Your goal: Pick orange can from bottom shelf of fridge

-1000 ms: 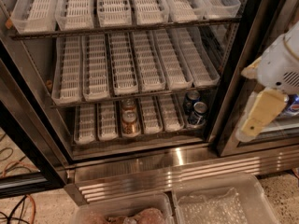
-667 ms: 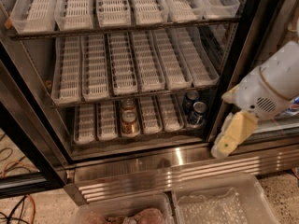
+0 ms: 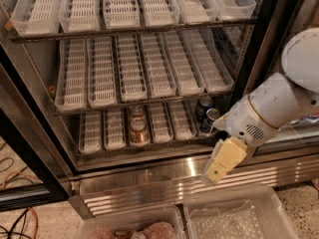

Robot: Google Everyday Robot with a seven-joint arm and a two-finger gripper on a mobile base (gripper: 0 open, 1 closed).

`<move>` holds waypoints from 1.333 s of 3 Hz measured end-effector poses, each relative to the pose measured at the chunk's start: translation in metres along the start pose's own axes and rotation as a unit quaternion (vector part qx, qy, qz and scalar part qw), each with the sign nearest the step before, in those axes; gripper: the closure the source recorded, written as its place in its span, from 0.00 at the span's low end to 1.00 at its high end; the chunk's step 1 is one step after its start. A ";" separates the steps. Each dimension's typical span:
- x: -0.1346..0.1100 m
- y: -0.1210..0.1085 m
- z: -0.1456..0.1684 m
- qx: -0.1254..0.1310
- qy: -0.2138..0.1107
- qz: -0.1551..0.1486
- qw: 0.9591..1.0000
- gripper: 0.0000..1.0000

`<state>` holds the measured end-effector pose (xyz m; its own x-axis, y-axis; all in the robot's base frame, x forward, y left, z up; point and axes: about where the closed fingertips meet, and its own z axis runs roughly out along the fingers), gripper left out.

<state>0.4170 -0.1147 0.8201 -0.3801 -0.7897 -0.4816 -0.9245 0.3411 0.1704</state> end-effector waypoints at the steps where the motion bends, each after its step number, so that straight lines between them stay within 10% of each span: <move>1: -0.005 -0.004 0.030 -0.006 0.001 0.011 1.000 0.00; 3: -0.028 -0.003 0.143 -0.054 -0.115 0.044 0.991 0.00; 4: -0.041 -0.019 0.146 -0.025 -0.136 0.048 0.989 0.00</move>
Offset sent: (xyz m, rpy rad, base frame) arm 0.0403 0.1007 -0.1335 0.3109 0.0510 -0.0900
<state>0.4543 -0.0141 0.7112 -0.4499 -0.5859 -0.6740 -0.8877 0.3764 0.2653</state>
